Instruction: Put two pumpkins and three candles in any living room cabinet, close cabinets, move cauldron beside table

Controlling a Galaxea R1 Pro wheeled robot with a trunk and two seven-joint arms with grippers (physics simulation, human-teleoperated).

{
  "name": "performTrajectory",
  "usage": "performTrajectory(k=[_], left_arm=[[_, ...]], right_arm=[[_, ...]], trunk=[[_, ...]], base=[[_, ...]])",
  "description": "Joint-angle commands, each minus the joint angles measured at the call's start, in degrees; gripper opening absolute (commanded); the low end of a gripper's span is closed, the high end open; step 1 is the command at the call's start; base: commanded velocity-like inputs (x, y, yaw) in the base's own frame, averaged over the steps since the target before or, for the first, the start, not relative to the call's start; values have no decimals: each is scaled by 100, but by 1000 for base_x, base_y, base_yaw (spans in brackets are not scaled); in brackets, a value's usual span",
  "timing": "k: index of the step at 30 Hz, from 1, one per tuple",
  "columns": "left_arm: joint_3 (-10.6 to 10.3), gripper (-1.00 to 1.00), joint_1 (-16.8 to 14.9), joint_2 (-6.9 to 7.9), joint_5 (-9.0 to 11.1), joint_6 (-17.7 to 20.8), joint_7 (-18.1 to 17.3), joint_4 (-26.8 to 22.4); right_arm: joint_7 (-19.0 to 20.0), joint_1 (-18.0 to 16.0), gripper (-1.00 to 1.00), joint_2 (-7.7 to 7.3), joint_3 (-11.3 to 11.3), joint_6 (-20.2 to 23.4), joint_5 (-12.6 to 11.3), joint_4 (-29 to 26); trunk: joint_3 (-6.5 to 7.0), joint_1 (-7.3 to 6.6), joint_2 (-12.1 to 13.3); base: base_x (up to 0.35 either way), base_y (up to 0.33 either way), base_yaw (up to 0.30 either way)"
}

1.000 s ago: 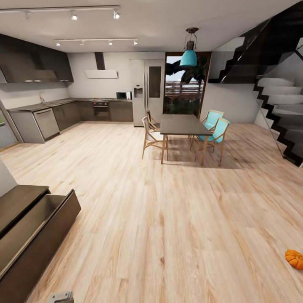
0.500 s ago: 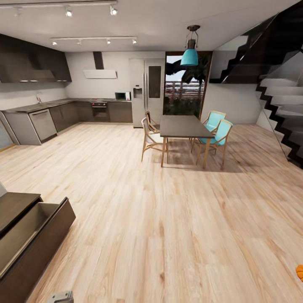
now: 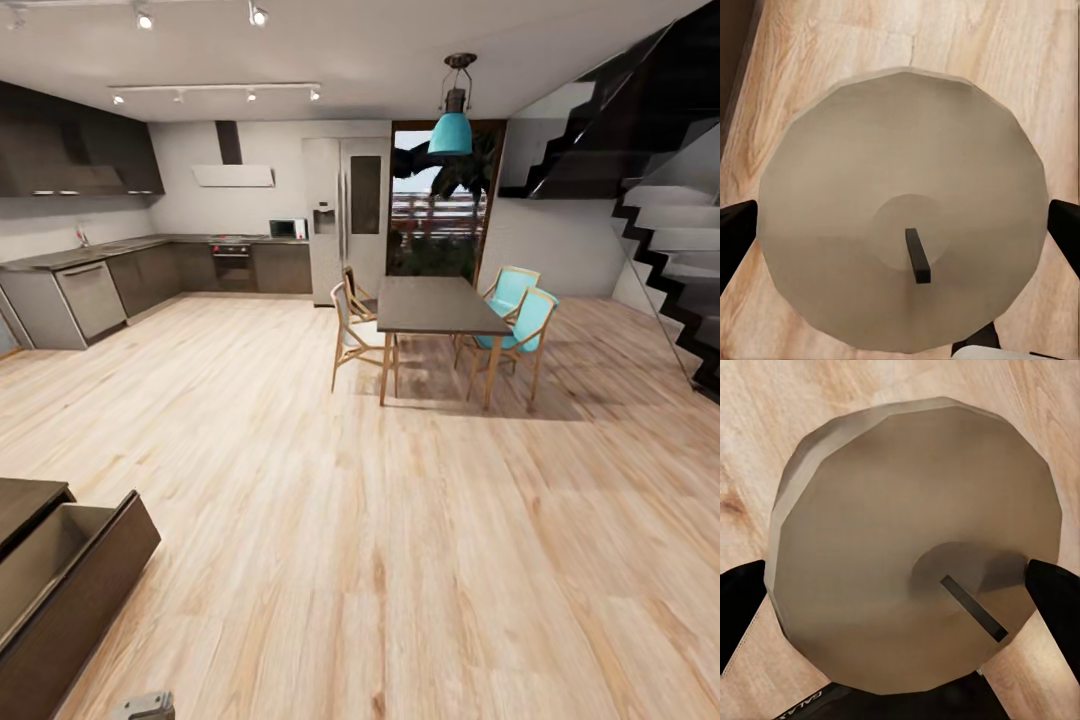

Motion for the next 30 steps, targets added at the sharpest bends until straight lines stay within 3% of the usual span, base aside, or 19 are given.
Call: performTrajectory(k=[1, 17, 30], left_arm=[[1, -100, 0, 0, -2, 0, 0, -1], [1, -100, 0, -5, -2, 0, 0, -1], [2, -100, -1, -3, -2, -4, 0, -1]], right_arm=[[1, 0, -100, 0, 1, -3, 10, -1], [1, 0, -100, 0, 9, -7, 10, -3], [1, 0, -100, 0, 9, -7, 10, -1]], trunk=[[0, 0, 0], [0, 0, 0], [0, 0, 0]], base=[[323, -105, 0], [323, -113, 0], [323, -6, 0]])
